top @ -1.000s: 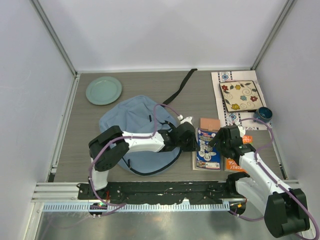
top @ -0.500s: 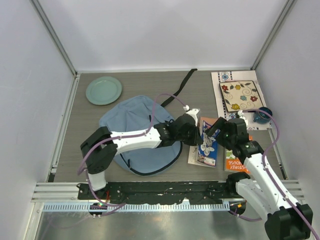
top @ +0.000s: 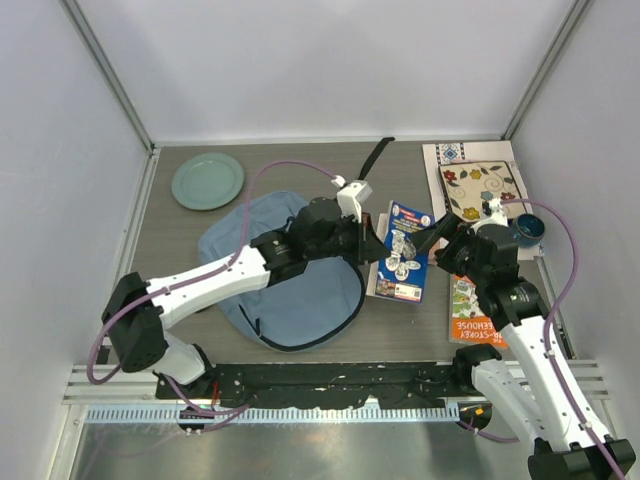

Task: Pack the student bag
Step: Pick up the book from the center of the board.

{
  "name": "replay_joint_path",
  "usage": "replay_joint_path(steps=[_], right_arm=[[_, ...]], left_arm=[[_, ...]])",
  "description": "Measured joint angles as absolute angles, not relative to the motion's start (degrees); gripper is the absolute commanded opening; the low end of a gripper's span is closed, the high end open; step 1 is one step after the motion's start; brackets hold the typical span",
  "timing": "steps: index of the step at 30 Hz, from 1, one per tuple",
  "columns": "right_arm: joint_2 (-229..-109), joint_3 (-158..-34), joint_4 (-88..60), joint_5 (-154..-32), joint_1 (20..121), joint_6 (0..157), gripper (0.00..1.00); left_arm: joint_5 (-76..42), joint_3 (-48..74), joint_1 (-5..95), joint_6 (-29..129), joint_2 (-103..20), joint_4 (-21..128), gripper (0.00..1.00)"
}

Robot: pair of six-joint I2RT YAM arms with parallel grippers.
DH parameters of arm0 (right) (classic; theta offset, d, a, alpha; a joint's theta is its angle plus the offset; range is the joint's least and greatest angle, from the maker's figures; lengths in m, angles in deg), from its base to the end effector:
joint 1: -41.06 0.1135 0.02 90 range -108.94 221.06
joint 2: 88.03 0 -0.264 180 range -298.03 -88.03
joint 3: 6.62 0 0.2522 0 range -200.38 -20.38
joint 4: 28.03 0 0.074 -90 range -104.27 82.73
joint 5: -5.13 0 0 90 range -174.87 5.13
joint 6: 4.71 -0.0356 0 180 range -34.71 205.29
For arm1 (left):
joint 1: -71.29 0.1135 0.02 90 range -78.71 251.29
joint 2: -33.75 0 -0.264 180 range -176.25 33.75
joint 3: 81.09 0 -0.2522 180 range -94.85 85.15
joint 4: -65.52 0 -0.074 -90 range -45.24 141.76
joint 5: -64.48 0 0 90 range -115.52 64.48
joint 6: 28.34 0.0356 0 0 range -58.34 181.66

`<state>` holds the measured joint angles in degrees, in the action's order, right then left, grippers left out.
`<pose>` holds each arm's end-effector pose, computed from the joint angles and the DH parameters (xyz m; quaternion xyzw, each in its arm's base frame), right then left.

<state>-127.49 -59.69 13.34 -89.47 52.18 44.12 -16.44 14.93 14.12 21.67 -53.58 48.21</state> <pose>0.1547 0.0333 0.2896 0.2017 0.8315 0.2584 0.4484 0.1913 -0.3069 0.3240 0.1670 0.8039 -0.4683 0.3263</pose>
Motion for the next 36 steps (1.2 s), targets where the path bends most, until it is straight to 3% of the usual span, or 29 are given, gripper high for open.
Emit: replay_joint_path(steps=[21, 23, 26, 27, 29, 30, 31, 33, 36], right_arm=[[-131.2, -59.0, -10.5, -115.0, 51.8, 43.1, 0.95], [-131.5, -58.6, -12.7, -116.9, 51.8, 42.6, 0.88], [-132.0, -57.9, -16.6, -120.0, 51.8, 41.0, 0.64], [-132.1, -57.5, -18.3, -120.9, 51.8, 40.2, 0.50], [-132.3, -56.8, -21.1, -122.1, 51.7, 38.7, 0.33], [-132.3, -56.5, -22.3, -122.6, 51.5, 37.9, 0.20], [-132.2, -56.3, -23.3, -123.0, 51.4, 37.4, 0.15], [-131.8, -56.0, -23.9, -123.1, 51.3, 37.3, 0.06], [-131.5, -56.0, -23.4, -122.8, 51.2, 37.3, 0.01]], left_arm=[[2.7, 30.0, 24.9, 16.6, -39.1, 66.8, 0.00], [3.7, 30.9, 25.4, 15.2, -39.1, 69.3, 0.00], [4.9, 31.8, 25.7, 13.3, -39.2, 72.3, 0.00], [5.1, 31.9, 25.7, 12.8, -39.3, 73.0, 0.00], [5.5, 32.2, 25.9, 12.3, -39.4, 74.1, 0.00], [5.6, 32.4, 26.1, 12.0, -39.4, 74.2, 0.03], [5.4, 32.6, 26.2, 11.9, -39.4, 74.1, 0.16], [4.8, 33.0, 26.4, 12.2, -39.4, 73.6, 0.63], [2.9, 33.0, 26.3, 13.4, -38.8, 72.0, 0.90]])
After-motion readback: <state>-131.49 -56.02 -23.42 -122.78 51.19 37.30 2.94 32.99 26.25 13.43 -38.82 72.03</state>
